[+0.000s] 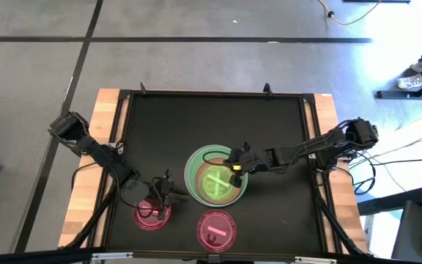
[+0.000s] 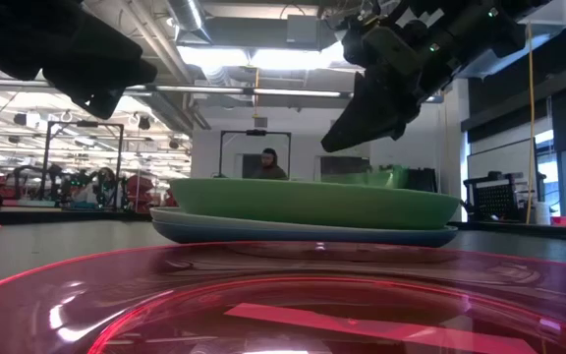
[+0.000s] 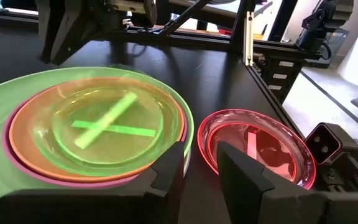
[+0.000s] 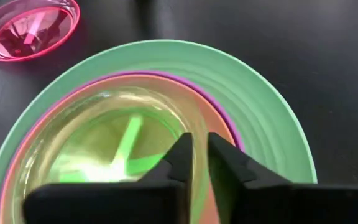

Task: Stack plastic plates
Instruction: Stack the transparent green plate on top of the transparent green plate, then stack the left transparent red plate on top of the transparent green plate

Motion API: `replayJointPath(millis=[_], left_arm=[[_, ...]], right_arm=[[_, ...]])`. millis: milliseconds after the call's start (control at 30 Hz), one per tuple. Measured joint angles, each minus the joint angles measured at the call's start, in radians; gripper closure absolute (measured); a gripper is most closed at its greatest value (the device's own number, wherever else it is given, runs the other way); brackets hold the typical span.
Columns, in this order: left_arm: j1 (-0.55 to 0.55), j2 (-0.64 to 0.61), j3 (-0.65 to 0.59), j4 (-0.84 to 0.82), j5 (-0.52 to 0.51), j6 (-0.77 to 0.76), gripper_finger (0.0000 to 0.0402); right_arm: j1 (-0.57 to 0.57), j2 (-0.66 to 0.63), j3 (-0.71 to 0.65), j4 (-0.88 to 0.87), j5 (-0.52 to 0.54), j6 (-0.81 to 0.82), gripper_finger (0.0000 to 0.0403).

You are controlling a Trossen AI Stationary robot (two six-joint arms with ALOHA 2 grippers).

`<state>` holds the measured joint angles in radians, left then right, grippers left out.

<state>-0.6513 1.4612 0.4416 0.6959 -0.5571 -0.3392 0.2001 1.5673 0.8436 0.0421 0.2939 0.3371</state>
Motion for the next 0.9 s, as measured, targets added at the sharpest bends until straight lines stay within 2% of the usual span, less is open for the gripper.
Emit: replayJointPath(millis=[133,333,433,700,900], left_arm=[[0.0,0.0,0.0,0.0,0.001,0.0,0.0311],[0.014,-0.002,0.0,-0.003,0.058,0.018,0.0311],[0.033,-0.002,0.0,0.004,0.074,0.056,0.0311],[0.107,-0.002,0.0,0.0,0.107,0.06,0.0308],[0.185,-0.003,0.0,-0.031,0.185,0.06,0.027]], right_arm=[[0.002,-0.001,0.0,0.01,0.0,-0.021,0.0301],[0.076,-0.087,0.0,0.015,-0.001,-0.227,0.0242],[0.157,-0.119,0.0,0.02,-0.007,-0.264,0.0233],[0.361,-0.109,-0.032,0.06,0.137,-0.237,0.023],[0.453,-0.109,-0.077,0.143,0.232,-0.227,0.023]])
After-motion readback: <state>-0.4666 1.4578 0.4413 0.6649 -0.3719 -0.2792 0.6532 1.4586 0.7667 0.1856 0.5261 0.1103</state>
